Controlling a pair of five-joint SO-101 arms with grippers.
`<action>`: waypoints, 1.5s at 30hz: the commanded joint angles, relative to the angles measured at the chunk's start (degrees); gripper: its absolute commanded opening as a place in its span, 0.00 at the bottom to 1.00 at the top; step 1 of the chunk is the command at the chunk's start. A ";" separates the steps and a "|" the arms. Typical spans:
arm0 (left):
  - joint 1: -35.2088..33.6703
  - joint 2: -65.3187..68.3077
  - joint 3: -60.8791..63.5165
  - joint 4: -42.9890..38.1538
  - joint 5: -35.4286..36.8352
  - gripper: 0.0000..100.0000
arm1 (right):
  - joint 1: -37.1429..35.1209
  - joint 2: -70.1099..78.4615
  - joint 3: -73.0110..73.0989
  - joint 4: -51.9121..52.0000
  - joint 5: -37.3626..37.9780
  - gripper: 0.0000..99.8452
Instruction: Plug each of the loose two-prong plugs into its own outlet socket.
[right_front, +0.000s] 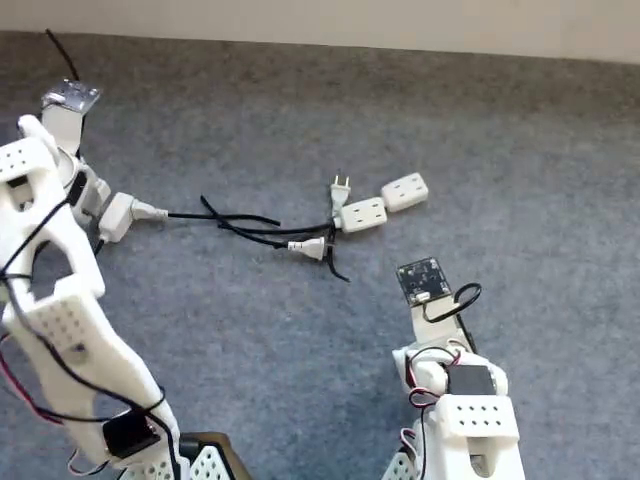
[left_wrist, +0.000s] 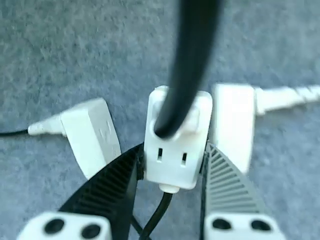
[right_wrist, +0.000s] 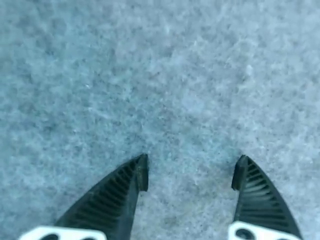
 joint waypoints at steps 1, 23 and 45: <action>-0.66 17.27 -28.62 6.24 0.97 0.02 | -0.92 -0.48 -0.04 -1.01 0.00 0.27; -4.79 27.21 -59.74 18.11 7.74 0.35 | -0.92 -0.48 -0.04 -1.10 0.00 0.27; 43.30 -8.40 -17.89 5.10 18.99 0.34 | 9.63 -0.48 -2.59 -0.84 -3.96 0.27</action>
